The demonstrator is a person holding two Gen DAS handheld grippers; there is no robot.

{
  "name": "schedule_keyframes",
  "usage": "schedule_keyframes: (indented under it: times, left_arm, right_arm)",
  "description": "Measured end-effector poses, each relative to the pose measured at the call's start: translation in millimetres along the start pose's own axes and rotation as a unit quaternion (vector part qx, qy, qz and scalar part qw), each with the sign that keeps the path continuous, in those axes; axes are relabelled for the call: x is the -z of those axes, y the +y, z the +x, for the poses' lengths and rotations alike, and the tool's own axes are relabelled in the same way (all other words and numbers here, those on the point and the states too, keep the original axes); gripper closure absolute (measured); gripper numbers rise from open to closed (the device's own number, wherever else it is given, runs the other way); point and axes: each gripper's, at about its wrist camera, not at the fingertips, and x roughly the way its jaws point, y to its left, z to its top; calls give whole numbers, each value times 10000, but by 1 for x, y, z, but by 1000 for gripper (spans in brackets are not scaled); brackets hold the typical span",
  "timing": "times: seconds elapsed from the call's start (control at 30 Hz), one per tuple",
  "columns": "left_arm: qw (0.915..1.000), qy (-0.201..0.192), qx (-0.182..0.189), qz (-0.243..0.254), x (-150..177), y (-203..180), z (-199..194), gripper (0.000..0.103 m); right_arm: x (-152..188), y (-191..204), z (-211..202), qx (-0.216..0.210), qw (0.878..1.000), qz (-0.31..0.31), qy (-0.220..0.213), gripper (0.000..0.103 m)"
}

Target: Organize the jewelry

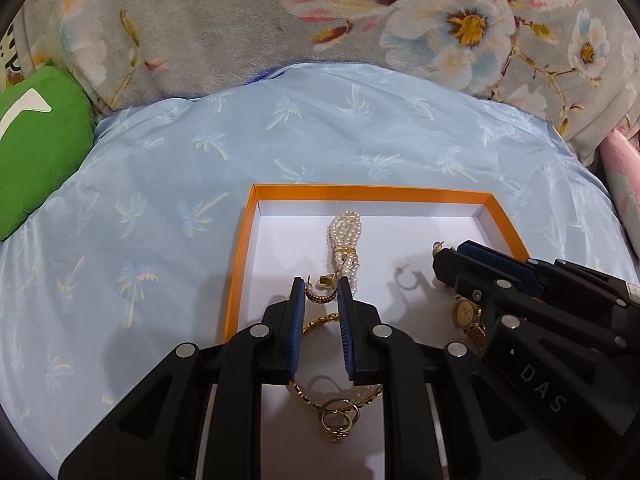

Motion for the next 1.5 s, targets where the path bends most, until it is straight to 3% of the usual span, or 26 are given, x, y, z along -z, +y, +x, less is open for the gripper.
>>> schedule_keyframes:
  times: [0.23,0.8,1.17,1.27,1.5]
  left_arm:
    - [10000,6,6,-43,0,2,1,81]
    - [9996,-246,-80,124,8,-8,-27,80]
    - [9984,-465,-64,317,50,-28,-85,80]
    - [9979,-508,-92,380,66,-33,-100,73]
    - [9990,-358,-73,251,93,-34,-113,72]
  right_arm:
    - [0,2,-2,20,9999,-74,-68,87]
    - [11,6,-33,153,9994,-96,-283,85]
    - [59,11,-93,246,9988,-56,-424,82]
    - [76,8,-108,251,9988,30,-426,78]
    - [108,3,-123,378,9984,166,-386,78]
